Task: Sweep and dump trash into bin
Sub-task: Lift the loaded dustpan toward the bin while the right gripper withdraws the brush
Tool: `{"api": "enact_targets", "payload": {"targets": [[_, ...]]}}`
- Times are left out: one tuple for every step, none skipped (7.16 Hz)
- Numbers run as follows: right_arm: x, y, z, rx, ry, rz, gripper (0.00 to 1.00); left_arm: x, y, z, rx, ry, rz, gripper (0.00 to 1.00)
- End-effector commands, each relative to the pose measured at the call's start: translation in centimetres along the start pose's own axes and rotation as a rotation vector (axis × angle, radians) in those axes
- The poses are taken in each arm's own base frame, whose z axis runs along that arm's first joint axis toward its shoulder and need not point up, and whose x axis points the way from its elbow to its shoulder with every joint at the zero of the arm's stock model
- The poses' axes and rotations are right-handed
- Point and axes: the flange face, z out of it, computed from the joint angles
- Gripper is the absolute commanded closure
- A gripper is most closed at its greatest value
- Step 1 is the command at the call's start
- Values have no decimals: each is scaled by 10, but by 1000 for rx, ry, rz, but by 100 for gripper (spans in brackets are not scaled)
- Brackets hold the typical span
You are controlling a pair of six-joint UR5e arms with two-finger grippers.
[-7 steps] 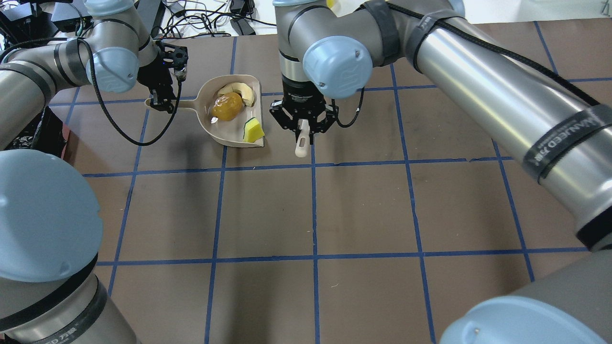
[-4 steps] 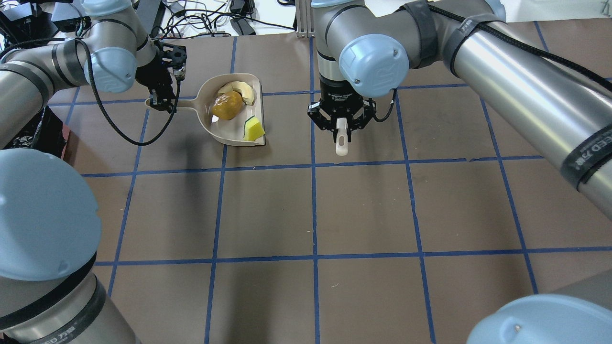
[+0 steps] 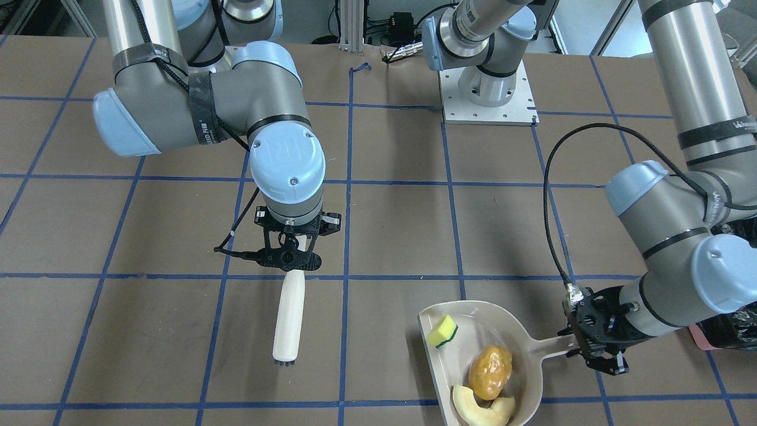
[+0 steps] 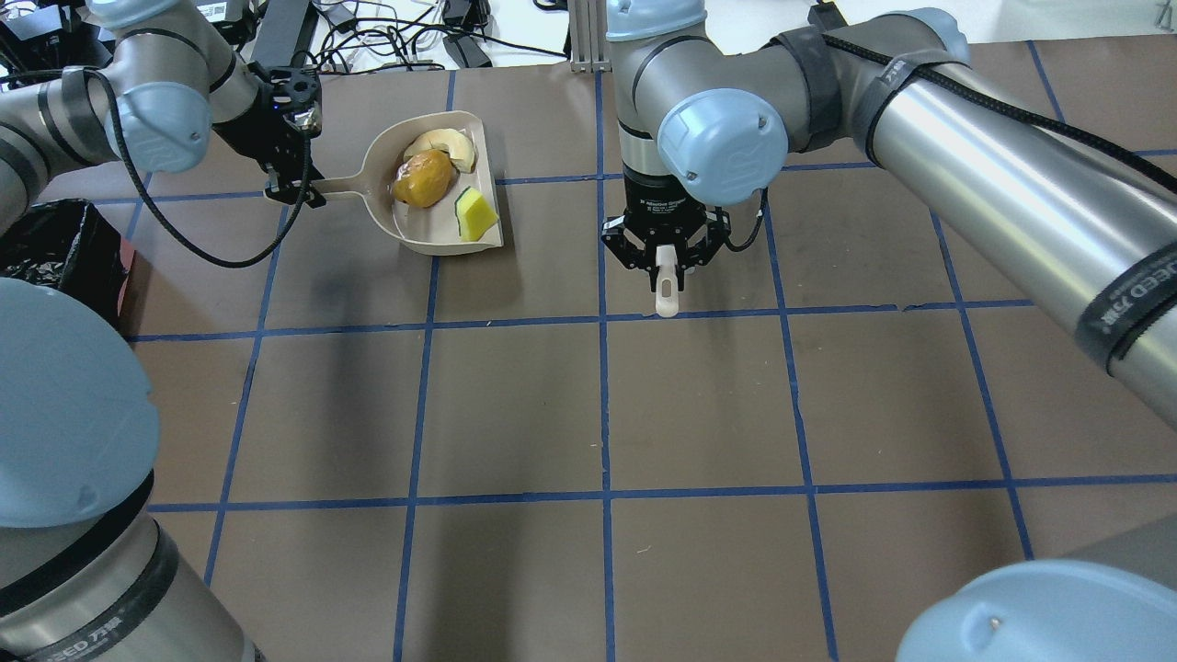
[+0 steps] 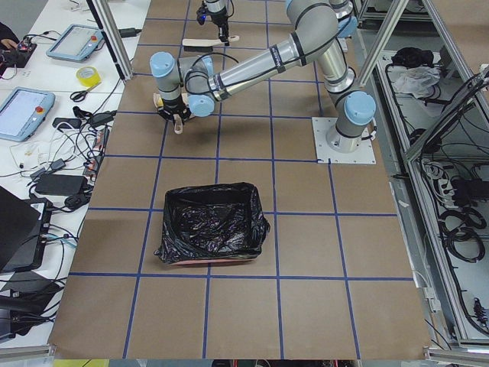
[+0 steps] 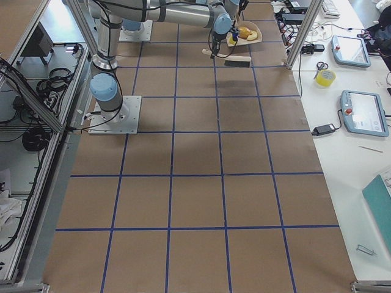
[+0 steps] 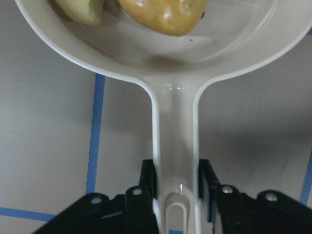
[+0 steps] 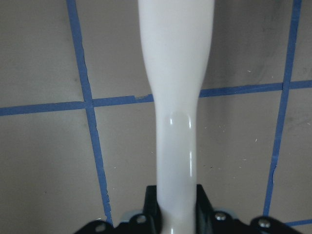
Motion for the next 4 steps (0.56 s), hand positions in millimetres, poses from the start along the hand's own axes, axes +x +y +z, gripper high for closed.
{"api": "enact_targets", "payload": {"targets": [[16,-8,-2,15,33,-24,100,1,43,-33,22,-13,-18,100],[40,-18,-4,11,33,-14,100,7,81,-55,30,9,15,100],[68,-26,-13,17,21,-57,100,8,122,-83,33,2,5,100],[106,-35,-18,19,9,-65,100,8,162,-113,40,12,-1,100]]}}
